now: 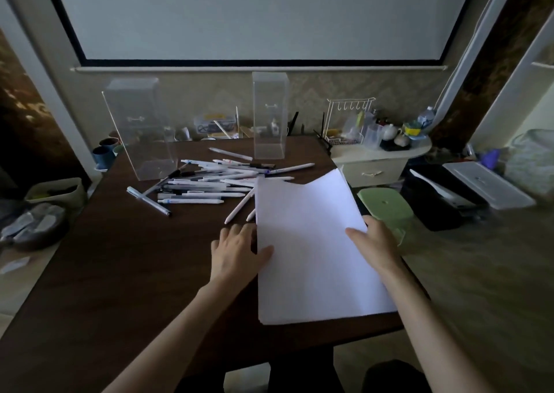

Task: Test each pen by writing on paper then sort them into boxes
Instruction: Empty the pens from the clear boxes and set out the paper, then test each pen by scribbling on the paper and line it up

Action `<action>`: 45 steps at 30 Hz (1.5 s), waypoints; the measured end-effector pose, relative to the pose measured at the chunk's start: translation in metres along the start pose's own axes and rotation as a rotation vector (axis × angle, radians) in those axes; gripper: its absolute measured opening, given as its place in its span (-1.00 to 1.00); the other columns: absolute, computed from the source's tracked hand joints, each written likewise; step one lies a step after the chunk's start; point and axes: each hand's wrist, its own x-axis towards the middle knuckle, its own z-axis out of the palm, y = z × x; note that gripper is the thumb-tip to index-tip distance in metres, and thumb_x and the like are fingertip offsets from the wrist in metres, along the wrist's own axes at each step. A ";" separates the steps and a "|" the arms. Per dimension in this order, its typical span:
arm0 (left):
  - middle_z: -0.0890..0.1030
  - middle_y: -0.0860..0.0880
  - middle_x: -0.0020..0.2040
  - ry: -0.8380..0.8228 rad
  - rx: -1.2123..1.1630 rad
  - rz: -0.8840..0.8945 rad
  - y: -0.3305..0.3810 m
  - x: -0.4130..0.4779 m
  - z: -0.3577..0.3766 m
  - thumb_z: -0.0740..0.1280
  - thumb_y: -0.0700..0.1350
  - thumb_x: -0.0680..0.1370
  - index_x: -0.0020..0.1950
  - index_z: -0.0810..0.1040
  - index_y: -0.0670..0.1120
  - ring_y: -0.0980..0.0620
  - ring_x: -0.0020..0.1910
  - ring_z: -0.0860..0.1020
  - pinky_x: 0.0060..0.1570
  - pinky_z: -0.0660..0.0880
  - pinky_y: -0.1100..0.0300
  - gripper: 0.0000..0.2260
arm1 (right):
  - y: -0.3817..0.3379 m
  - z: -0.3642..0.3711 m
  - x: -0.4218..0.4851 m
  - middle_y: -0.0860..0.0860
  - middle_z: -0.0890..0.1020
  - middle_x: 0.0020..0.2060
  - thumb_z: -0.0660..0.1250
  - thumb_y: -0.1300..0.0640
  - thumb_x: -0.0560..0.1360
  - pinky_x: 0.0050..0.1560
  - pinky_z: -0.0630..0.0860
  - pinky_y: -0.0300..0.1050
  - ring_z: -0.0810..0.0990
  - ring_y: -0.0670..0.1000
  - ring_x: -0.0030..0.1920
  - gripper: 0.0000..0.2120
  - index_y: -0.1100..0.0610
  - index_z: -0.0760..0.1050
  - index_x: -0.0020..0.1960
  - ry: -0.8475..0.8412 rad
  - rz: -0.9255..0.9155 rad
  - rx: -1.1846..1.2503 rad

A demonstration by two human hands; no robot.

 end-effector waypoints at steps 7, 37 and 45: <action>0.36 -0.13 0.25 0.192 -0.056 -0.070 -0.022 0.029 -0.006 0.30 0.09 0.52 0.32 0.37 -0.06 -0.10 0.21 0.32 0.14 0.29 0.04 -0.57 | -0.017 0.012 0.009 0.22 0.52 0.11 0.44 0.13 0.39 0.22 0.28 0.12 0.44 0.28 0.16 -0.55 0.23 0.48 0.23 0.135 -0.314 -0.575; 0.56 0.01 -0.18 0.155 -0.665 0.172 -0.042 -0.010 -0.044 0.36 -0.18 0.51 -0.07 0.52 0.00 0.16 -0.27 0.51 -0.32 0.43 0.34 -0.91 | -0.111 0.072 -0.050 -0.07 0.56 -0.33 0.17 -0.09 0.56 -0.05 0.53 -0.23 0.56 -0.16 -0.25 -0.70 0.09 0.55 -0.05 -0.518 -0.262 0.542; 0.50 0.15 0.08 0.041 -0.453 0.240 -0.046 -0.014 -0.027 0.42 0.00 0.44 0.12 0.46 0.04 0.20 0.06 0.47 0.06 0.45 0.25 -0.70 | -0.107 0.065 -0.030 0.02 0.56 -0.16 0.10 0.18 0.63 0.07 0.50 -0.14 0.60 -0.05 -0.10 -0.84 0.12 0.46 0.00 -0.237 -0.195 1.042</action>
